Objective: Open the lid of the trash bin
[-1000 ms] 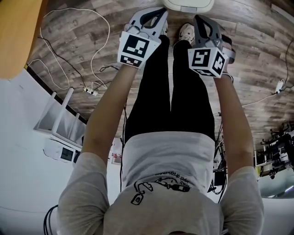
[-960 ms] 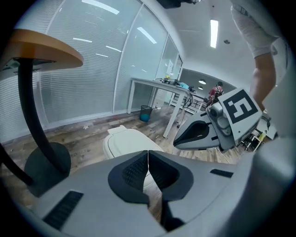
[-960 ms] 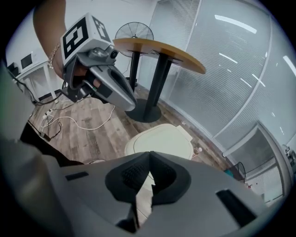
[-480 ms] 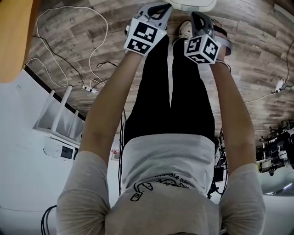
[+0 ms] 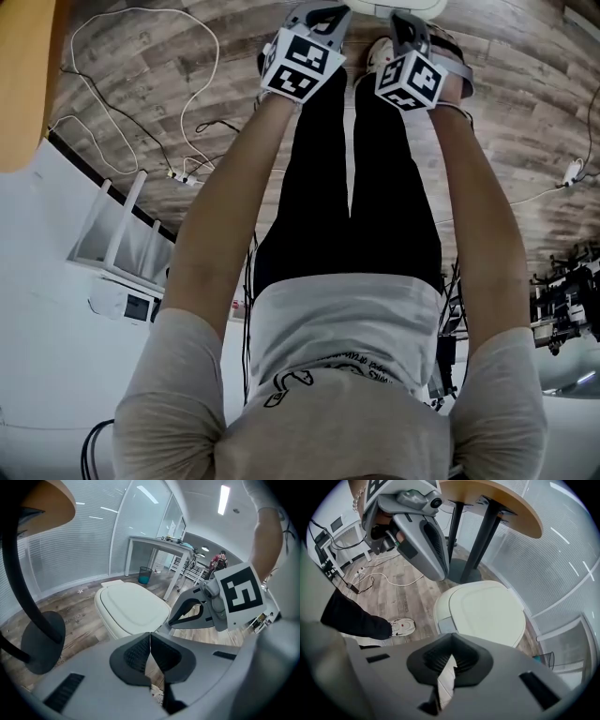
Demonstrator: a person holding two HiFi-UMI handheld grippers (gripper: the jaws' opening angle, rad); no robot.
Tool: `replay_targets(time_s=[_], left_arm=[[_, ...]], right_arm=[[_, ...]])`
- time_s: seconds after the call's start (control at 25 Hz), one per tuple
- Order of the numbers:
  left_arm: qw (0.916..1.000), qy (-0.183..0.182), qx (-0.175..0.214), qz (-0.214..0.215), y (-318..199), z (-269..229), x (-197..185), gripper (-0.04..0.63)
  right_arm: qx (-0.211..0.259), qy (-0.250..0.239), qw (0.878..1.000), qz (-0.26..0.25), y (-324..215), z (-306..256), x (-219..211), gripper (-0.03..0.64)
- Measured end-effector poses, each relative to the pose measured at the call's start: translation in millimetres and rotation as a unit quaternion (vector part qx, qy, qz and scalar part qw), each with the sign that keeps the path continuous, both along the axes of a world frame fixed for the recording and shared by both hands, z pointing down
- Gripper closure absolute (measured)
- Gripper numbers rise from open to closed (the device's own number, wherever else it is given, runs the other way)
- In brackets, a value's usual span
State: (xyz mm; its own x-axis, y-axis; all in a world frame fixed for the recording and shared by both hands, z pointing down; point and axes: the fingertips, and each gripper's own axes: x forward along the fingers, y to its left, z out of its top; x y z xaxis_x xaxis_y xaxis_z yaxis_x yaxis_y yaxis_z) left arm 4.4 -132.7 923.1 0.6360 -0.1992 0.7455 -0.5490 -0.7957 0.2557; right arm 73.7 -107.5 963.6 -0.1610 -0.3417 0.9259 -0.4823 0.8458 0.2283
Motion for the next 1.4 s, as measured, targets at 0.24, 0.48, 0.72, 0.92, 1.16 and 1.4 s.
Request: replay_targets(time_s=[0.24,0.48,0.72,0.92,1.16,1.4], left_arm=[[1.0,-0.007,0.001,0.003,1.2,0.1,-3.5,0.575],[0.9999,-0.007,0.01,0.001,-5.1,-2.9,-5.7,0.575],[0.9999,-0.003,0.014,-0.001,-5.3,-11.6,-5.0,0.575],[0.9996,0.008,0.022,-0.013,-8.2,-25.5,-2.1,0.575],[0.998,0.034,0.041,-0.034,-16.2,-59.7,1.2,0.575],[0.9947,0.052,0.059,-0.066,-22.1,-107.8,-4.5,0.575]], right_arm=[[-0.016,0.019,1.0,-0.013,3.7,8.1,-5.6,0.617],[-0.029,0.043,0.998,-0.039,5.2,12.8,-6.6,0.618],[-0.037,0.023,0.999,-0.004,1.6,5.5,-6.6,0.609],[-0.025,-0.009,0.999,0.038,-3.7,-13.5,-8.5,0.609],[-0.007,-0.037,0.998,0.055,-11.1,-44.7,-11.4,0.609],[0.018,-0.074,0.991,0.106,-24.4,-95.9,-5.2,0.609]])
